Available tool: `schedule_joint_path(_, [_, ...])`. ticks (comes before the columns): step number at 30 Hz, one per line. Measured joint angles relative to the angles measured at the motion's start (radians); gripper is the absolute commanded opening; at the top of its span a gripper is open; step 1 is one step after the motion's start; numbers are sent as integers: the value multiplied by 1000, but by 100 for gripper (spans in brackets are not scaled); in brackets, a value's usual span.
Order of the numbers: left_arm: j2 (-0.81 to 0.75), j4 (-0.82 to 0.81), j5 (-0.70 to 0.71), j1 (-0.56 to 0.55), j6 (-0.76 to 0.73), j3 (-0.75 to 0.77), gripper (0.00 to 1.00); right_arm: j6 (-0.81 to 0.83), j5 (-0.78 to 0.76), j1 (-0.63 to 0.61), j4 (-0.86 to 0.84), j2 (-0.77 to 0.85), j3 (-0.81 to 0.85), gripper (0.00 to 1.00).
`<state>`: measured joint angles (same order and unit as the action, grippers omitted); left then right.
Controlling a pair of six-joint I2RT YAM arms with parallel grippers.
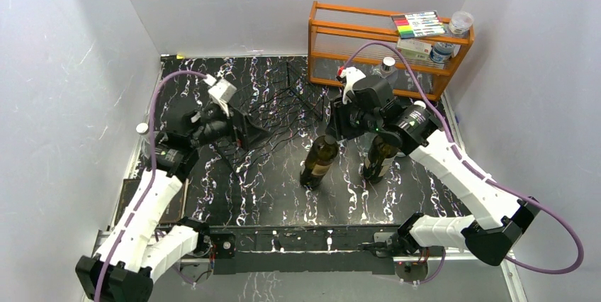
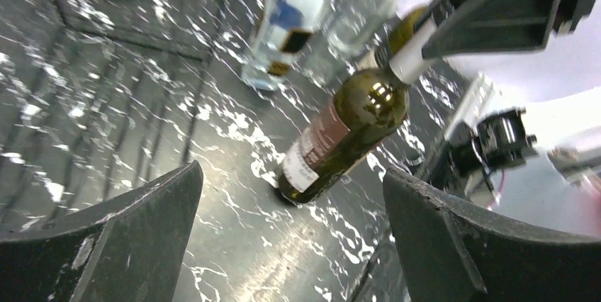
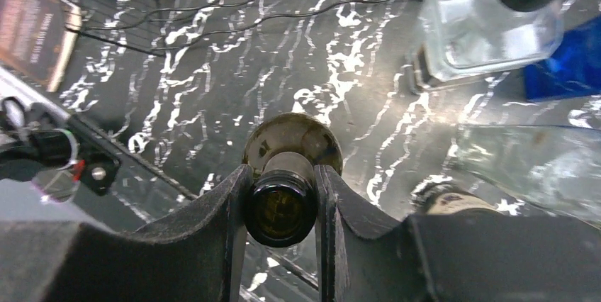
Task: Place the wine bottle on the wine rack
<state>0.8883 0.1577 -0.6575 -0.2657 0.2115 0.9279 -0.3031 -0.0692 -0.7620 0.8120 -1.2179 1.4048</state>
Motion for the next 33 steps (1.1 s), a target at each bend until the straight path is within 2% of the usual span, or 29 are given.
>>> schedule_joint_path(6, [92,-71,-32,-140,-36,-113,96,-73,76,0,-106,21,-74,9])
schedule_joint_path(12, [209,-135,-16,-328,-112,-167,96,-111,96,0,-142,45,-114,8])
schedule_joint_path(15, [246,-182,6,-385,-139,-201,95,-127,109,0,-158,61,-136,8])
schedule_joint_path(24, [326,-320,67,-419,-174,-270,94,-156,163,0,-197,98,-175,8])
schedule_joint_path(33, [326,-447,-7,-429,-175,-329,95,-174,209,1,-245,139,-217,8])
